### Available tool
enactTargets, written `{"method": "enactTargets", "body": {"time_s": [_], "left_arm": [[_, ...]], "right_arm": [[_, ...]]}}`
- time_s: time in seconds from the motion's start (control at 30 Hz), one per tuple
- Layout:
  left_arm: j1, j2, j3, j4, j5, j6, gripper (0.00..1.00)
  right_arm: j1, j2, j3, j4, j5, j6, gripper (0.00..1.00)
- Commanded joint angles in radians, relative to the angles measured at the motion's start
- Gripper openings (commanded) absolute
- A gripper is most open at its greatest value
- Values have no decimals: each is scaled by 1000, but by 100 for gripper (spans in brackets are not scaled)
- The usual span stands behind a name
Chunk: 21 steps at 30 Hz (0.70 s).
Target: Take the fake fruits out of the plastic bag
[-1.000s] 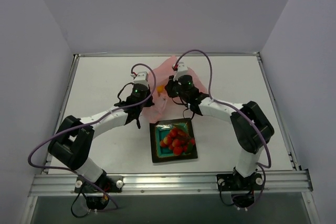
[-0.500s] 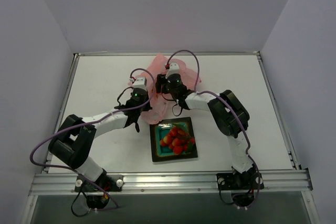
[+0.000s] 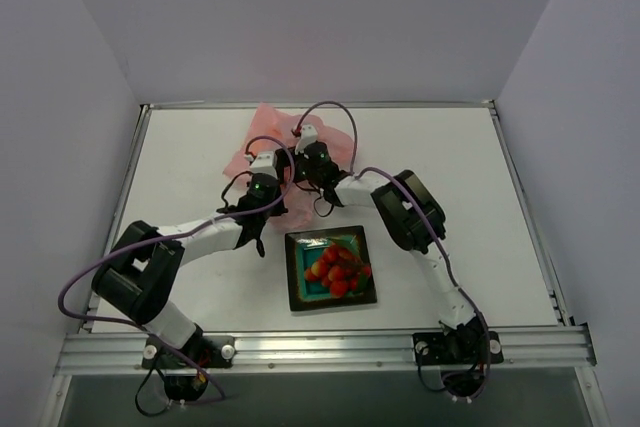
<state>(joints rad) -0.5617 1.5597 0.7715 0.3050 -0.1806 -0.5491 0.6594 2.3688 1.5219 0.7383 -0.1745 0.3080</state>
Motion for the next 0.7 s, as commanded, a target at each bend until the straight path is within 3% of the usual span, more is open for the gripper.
{"method": "enactTargets", "body": {"time_s": [0.0,0.1,0.13,0.2,0.3,0.5,0.6,0.63,0.67], "left_arm": [[16,-7,14,57,1,15,2],[28,-4,5,72,13,14,3],[32,-9,2,80,16,12,2],[43,-33,-9,77,9,18,2],[60,-76,-26,77,-6,20,2],[69,-157,-50,43,-23,-2,2],[69,-223,-61,8,-14,-2,32],[69,-242,-58,-10,-13,5,45],[69,-260,-55,-29,-14,3,65]], "right_arm": [[32,9,75,20,-65,-4,82],[40,56,116,35,-97,0,76],[39,64,110,55,-79,9,52],[19,44,54,85,-25,43,17],[-30,-55,-111,223,27,106,2],[-50,-284,-327,230,64,53,1],[-52,-352,-417,243,73,57,1],[-52,-352,-420,240,69,57,2],[-50,-347,-414,227,63,54,3]]}}
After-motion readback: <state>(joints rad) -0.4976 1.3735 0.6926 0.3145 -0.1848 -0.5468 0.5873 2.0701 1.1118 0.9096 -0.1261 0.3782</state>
